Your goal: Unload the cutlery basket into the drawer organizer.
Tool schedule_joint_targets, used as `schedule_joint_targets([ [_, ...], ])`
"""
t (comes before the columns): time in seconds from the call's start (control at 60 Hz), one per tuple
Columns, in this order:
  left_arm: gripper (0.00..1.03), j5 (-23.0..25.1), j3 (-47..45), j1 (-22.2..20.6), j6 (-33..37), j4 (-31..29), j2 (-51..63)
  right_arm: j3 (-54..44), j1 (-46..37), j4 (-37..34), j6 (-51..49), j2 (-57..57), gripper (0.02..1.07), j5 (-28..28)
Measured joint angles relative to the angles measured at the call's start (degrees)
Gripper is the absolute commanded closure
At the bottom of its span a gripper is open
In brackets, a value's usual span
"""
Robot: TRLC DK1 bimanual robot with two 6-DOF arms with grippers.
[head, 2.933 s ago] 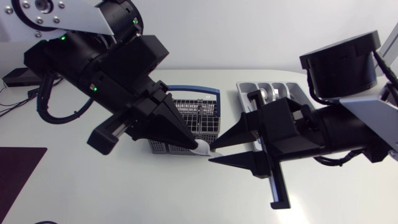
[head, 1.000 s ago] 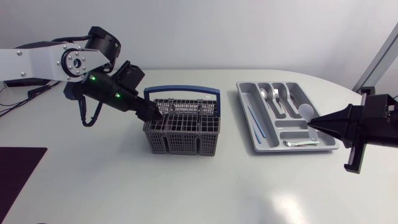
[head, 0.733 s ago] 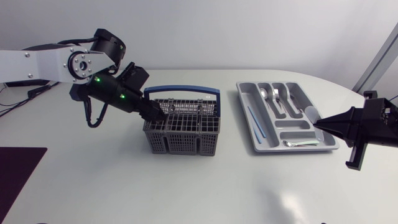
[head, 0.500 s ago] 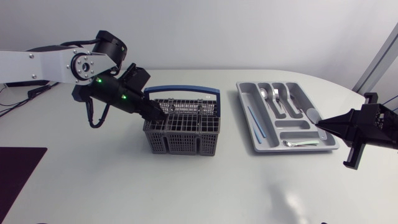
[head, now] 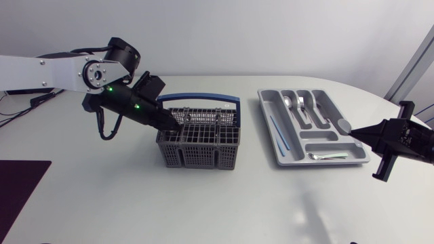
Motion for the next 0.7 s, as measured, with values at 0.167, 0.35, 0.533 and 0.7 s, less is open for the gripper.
schedule_joint_targets([
  [0.167,0.92,1.7,0.0,1.0,0.0,0.0,0.0,-4.4,2.5,8.1,-0.5,0.0,1.01,5.5],
  [0.35,0.92,4.2,0.0,2.2,-0.2,0.0,-0.5,-7.4,5.9,16.9,-2.6,1.9,1.01,10.8],
  [0.533,0.92,8.3,0.0,4.7,-0.2,0.0,-2.8,-9.7,7.8,22.0,-4.7,4.6,1.01,14.2],
  [0.7,0.92,13.8,-0.1,8.3,-0.2,0.0,-4.0,-10.0,9.7,25.5,-6.1,5.6,1.01,16.9],
])
